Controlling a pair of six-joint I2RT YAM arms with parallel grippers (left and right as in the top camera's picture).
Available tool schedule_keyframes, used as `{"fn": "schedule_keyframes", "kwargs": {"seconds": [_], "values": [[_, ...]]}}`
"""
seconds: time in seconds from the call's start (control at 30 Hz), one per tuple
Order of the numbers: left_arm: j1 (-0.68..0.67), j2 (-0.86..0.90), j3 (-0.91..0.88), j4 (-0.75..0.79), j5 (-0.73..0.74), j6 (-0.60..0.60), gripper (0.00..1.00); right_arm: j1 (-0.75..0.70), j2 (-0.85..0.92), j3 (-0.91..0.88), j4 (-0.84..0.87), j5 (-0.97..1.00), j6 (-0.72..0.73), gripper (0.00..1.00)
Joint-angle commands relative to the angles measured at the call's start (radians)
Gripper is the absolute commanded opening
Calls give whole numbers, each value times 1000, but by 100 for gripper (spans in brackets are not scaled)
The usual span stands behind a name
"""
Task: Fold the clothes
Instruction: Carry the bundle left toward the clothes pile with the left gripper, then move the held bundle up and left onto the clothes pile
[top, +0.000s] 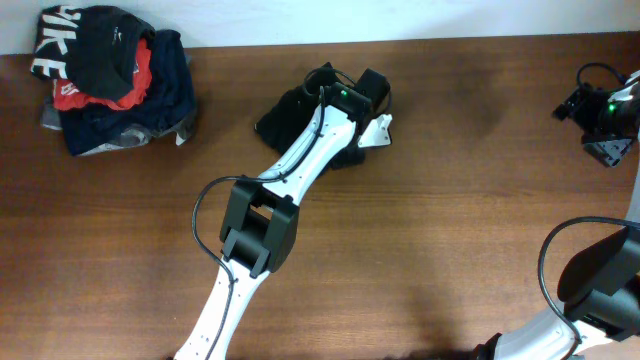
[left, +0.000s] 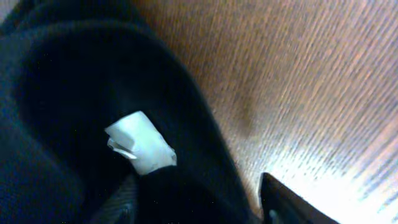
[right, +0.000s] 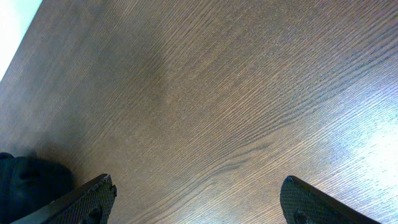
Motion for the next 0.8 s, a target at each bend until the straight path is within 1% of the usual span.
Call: {"fn": "schedule_keyframes", "kwargs": {"seconds": [0.0,0.17,0.23,0.4,0.57,0.6,0.63,0.67,0.73,0.77], "values": [[6,13,-1,3,-7,19,68,5,8,6,1,13,-8,89],[10,46,-2,-21,-5,-4,68,5,8,6,1,13,-15,89],[10,64,-3,-31,-5,-30,68,5,8,6,1,13,-14,89],[12,99,-6,-7,-8,-34,68,5,8,6,2,13,-15,89],[30,113,-7,35,-17,-112,67,5,8,6,1,13,-15,89],[36,116,-7,44,-28,-131,62,5,8,6,1,13,-15,89],[43,119,-7,55,-44,-158,54,5,8,6,1,13,-15,89],[49,122,-7,64,-59,-179,45,5,8,6,1,13,-15,89],[64,127,-7,88,-104,-240,22,5,8,6,2,13,-15,89],[70,129,-7,96,-117,-265,13,5,8,6,2,13,-15,89]]}}
